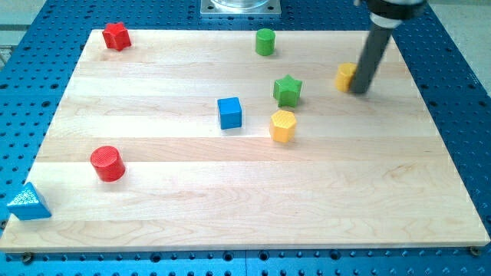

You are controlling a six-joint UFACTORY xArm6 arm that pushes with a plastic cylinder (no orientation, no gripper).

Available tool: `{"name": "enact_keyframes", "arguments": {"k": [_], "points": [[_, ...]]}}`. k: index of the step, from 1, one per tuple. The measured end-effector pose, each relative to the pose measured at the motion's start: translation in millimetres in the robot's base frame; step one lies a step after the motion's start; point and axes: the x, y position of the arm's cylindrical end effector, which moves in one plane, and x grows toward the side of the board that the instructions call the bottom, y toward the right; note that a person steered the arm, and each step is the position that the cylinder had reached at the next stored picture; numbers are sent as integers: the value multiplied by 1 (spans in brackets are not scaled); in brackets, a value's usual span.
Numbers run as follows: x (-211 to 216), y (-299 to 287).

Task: Move the yellow heart to the right of the green circle

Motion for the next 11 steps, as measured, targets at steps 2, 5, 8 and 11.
{"name": "enact_keyframes", "arguments": {"k": [2, 5, 8, 11], "points": [[28, -12], [-70, -13], [-72, -12], [-45, -43]]}}
